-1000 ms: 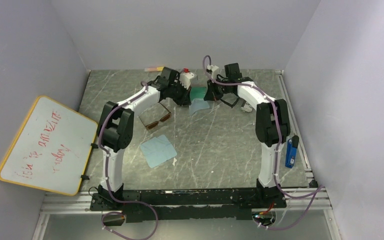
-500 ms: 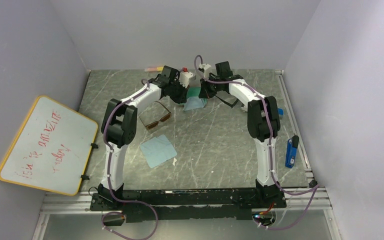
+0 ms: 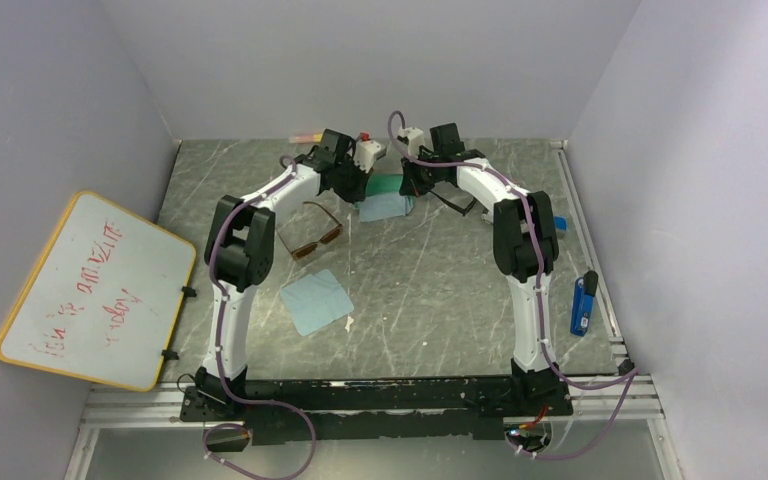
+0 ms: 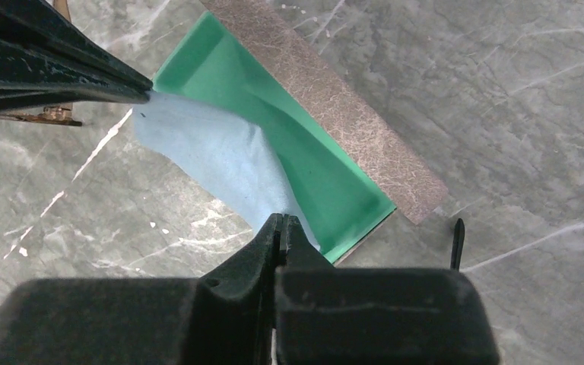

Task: Organize the sunglasses
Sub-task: Place the glasses cleaning cloth in the sunglasses case.

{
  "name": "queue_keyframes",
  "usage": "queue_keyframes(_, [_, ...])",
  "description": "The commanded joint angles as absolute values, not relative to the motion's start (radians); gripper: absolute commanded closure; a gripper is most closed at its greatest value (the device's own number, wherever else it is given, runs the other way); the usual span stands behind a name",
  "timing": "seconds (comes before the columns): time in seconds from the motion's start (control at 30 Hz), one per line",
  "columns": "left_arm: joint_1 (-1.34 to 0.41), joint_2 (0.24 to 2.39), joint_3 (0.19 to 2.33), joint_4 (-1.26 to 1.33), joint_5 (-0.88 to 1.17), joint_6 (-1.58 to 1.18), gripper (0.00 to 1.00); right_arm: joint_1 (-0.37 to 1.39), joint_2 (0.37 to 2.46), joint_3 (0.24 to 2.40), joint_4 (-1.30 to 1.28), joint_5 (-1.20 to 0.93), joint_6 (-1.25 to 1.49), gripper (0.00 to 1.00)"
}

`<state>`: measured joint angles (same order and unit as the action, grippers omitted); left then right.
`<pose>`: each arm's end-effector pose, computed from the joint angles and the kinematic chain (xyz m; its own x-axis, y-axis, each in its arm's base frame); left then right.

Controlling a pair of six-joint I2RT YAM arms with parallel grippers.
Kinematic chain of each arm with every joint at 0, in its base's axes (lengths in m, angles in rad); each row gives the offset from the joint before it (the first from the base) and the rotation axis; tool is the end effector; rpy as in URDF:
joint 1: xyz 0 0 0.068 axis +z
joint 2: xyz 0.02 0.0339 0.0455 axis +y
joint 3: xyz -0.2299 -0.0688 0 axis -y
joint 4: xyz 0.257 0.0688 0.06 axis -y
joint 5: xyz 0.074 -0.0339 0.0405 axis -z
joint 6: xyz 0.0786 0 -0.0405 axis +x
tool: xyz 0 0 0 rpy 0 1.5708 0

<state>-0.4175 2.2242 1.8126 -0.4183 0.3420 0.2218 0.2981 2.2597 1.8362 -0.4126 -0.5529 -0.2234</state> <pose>0.4639 -0.2346 0.1390 -0.5284 0.4611 -0.7129 0.7229 0.6847 -0.0929 0.4845 0.1920 0.1355 -0.5618 -0.3698 -0.7400 -0.7290 0.6441 0.2315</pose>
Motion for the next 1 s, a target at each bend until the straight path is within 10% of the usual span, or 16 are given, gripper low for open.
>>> queue_keyframes(0.0, [-0.413,2.226,1.861,-0.401,0.303,0.237,0.95,0.298,2.258,1.875,-0.385,-0.522,-0.220,1.00])
queue_keyframes(0.97, [-0.410,2.300,1.938,-0.401,0.206,0.234,0.95,0.306,2.298,1.882,-0.351,-0.434,-0.226,1.00])
